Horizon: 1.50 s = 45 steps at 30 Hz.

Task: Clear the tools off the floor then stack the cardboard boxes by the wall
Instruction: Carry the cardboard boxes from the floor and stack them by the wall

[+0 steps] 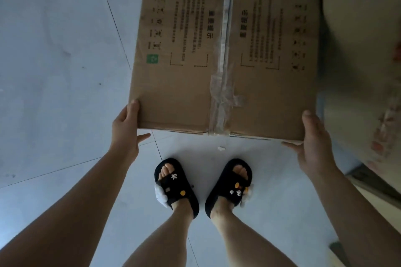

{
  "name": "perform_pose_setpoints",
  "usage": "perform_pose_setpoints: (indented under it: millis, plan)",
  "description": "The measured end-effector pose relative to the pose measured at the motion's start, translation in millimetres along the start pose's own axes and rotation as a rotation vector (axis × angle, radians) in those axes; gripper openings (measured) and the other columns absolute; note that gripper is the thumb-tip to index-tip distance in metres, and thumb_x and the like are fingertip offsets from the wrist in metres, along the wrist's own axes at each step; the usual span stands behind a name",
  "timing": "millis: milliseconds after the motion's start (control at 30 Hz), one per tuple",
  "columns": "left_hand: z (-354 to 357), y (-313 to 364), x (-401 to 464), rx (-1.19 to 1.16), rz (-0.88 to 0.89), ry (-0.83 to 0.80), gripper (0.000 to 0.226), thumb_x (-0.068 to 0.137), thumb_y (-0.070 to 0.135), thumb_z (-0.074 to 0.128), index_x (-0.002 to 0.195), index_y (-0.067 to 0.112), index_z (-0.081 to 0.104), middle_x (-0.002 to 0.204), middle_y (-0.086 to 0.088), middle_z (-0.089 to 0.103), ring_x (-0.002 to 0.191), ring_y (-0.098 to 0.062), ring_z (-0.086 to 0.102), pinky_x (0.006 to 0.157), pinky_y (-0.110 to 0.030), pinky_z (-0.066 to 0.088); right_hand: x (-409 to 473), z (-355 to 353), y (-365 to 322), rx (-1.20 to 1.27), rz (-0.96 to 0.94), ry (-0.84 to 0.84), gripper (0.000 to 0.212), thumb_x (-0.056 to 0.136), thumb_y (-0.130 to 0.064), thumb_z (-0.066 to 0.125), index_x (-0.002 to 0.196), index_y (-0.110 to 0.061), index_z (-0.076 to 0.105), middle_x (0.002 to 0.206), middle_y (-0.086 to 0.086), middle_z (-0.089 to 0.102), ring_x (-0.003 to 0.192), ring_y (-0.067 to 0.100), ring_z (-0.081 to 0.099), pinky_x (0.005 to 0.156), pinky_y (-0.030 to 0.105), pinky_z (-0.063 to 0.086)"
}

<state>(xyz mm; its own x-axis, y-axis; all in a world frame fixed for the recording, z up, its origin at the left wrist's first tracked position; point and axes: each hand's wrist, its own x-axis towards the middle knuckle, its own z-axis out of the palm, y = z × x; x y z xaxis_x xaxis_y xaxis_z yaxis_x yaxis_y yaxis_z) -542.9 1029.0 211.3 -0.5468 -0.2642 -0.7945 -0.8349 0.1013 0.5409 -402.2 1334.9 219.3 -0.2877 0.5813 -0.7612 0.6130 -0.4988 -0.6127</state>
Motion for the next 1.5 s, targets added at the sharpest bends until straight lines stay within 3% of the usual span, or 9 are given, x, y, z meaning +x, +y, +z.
perform_pose_setpoints:
  millis: [133, 400, 533, 700, 767, 867, 1000, 1367, 1500]
  plan:
    - [-36, 48, -70, -0.055, -0.026, 0.038, 0.028, 0.096, 0.04, 0.046, 0.113, 0.021, 0.057, 0.117, 0.004, 0.056, 0.114, -0.021, 0.051, 0.087, -0.055, 0.049, -61, -13, -56, 0.0, 0.032, 0.017, 0.015, 0.095, -0.037, 0.047, 0.107, -0.035, 0.056, 0.112, -0.009, 0.06, 0.11, 0.024, 0.056, 0.088, 0.052, 0.05]
    - [-113, 133, -236, -0.067, -0.085, 0.112, 0.026, 0.097, 0.04, 0.043, 0.116, 0.024, 0.051, 0.11, 0.001, 0.052, 0.088, -0.014, 0.05, 0.082, -0.054, 0.049, -214, -20, -176, -0.191, 0.011, -0.02, 0.023, 0.098, -0.028, 0.043, 0.12, -0.027, 0.049, 0.098, -0.017, 0.045, 0.112, 0.02, 0.042, 0.08, 0.063, 0.049]
    - [-157, 154, -321, -0.107, -0.095, 0.161, 0.028, 0.097, 0.04, 0.044, 0.118, 0.024, 0.05, 0.122, -0.001, 0.048, 0.104, -0.021, 0.047, 0.088, -0.056, 0.048, -291, -33, -214, -0.266, 0.008, -0.087, 0.023, 0.098, -0.03, 0.041, 0.118, -0.026, 0.051, 0.098, -0.014, 0.048, 0.11, 0.022, 0.046, 0.078, 0.06, 0.051]
    - [-205, 169, -421, -0.208, 0.004, 0.216, 0.024, 0.097, 0.037, 0.044, 0.114, 0.025, 0.055, 0.11, 0.001, 0.053, 0.106, -0.02, 0.048, 0.087, -0.055, 0.047, -364, -56, -255, -0.306, -0.084, -0.213, 0.029, 0.1, -0.029, 0.038, 0.127, -0.034, 0.046, 0.113, -0.01, 0.044, 0.096, 0.015, 0.046, 0.085, 0.052, 0.052]
    - [-221, 173, -457, -0.259, 0.046, 0.267, 0.024, 0.097, 0.036, 0.044, 0.115, 0.025, 0.056, 0.109, 0.002, 0.054, 0.106, -0.02, 0.048, 0.088, -0.056, 0.048, -385, -61, -270, -0.345, -0.128, -0.274, 0.03, 0.1, -0.032, 0.038, 0.129, -0.034, 0.047, 0.118, -0.011, 0.043, 0.105, 0.019, 0.047, 0.084, 0.053, 0.052]
    - [-236, 169, -502, -0.349, 0.096, 0.335, 0.025, 0.098, 0.035, 0.041, 0.116, 0.025, 0.055, 0.102, 0.008, 0.055, 0.095, -0.013, 0.052, 0.085, -0.053, 0.047, -407, -62, -285, -0.396, -0.174, -0.343, 0.037, 0.099, -0.037, 0.04, 0.135, -0.029, 0.045, 0.131, -0.01, 0.043, 0.118, 0.025, 0.048, 0.082, 0.053, 0.054]
    - [-254, 154, -551, -0.508, 0.12, 0.455, 0.019, 0.099, 0.034, 0.04, 0.105, 0.027, 0.056, 0.096, 0.011, 0.053, 0.086, -0.005, 0.049, 0.088, -0.054, 0.045, -437, -47, -305, -0.435, -0.218, -0.404, 0.041, 0.098, -0.037, 0.042, 0.136, -0.023, 0.045, 0.128, -0.003, 0.043, 0.113, 0.027, 0.049, 0.084, 0.053, 0.052]
    - [-331, 97, -610, -0.922, 0.143, 0.73, 0.015, 0.098, 0.032, 0.043, 0.098, 0.026, 0.057, 0.09, 0.009, 0.051, 0.079, -0.005, 0.048, 0.086, -0.05, 0.045, -544, 60, -298, -0.678, -0.427, -0.682, 0.043, 0.098, -0.04, 0.043, 0.138, -0.025, 0.044, 0.148, 0.001, 0.037, 0.131, 0.031, 0.039, 0.093, 0.057, 0.047]
    - [-384, 60, -618, -1.03, 0.168, 0.828, 0.017, 0.097, 0.032, 0.044, 0.096, 0.025, 0.06, 0.092, 0.008, 0.053, 0.091, -0.016, 0.048, 0.077, -0.045, 0.042, -604, 104, -262, -0.69, -0.487, -0.775, 0.039, 0.098, -0.034, 0.044, 0.135, -0.022, 0.047, 0.138, 0.003, 0.045, 0.119, 0.03, 0.046, 0.088, 0.056, 0.048]
